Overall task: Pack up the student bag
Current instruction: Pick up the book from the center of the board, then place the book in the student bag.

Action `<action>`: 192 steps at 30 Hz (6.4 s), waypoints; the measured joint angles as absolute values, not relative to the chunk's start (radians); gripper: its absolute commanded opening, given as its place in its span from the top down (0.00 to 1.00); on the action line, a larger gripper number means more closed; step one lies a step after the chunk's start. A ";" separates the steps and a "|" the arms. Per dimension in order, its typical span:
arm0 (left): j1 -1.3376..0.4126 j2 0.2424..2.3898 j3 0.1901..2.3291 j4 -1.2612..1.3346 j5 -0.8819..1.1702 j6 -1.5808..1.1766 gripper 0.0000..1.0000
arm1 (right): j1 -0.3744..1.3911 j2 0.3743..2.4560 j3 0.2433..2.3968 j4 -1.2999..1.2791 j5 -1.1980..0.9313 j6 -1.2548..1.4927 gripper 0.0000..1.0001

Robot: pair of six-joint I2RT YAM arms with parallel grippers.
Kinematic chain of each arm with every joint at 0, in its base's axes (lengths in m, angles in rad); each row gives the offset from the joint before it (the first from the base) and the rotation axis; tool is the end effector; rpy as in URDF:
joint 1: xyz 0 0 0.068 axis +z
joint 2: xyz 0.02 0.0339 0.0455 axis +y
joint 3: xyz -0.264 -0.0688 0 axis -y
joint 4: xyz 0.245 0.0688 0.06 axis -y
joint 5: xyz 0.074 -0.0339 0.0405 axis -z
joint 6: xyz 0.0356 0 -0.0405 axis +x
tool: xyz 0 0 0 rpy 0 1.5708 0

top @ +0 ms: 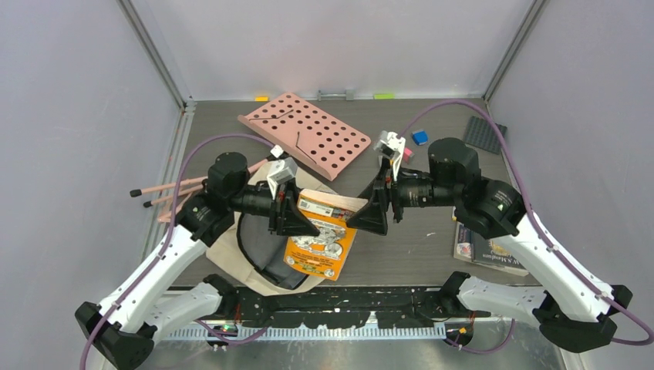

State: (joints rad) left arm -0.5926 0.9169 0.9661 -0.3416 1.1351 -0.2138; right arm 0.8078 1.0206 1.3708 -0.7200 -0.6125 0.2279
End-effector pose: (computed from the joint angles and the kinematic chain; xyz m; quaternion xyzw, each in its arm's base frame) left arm 0.1366 -0.1309 0.3694 0.4424 0.6043 -0.5942 0.2934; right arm 0.1149 0.1498 0.4417 -0.3882 0.7051 0.4828 0.3450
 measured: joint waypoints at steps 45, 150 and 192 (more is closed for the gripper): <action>-0.570 0.873 1.068 -0.500 0.382 -0.433 0.00 | 0.807 0.910 0.947 -0.321 -0.173 0.533 0.99; -0.078 0.826 0.894 -0.419 0.553 -0.310 1.00 | 1.232 1.921 0.909 0.542 0.509 1.503 0.51; -0.086 0.810 0.893 -0.416 0.550 -0.306 1.00 | 1.167 2.049 1.069 0.501 0.561 0.971 0.54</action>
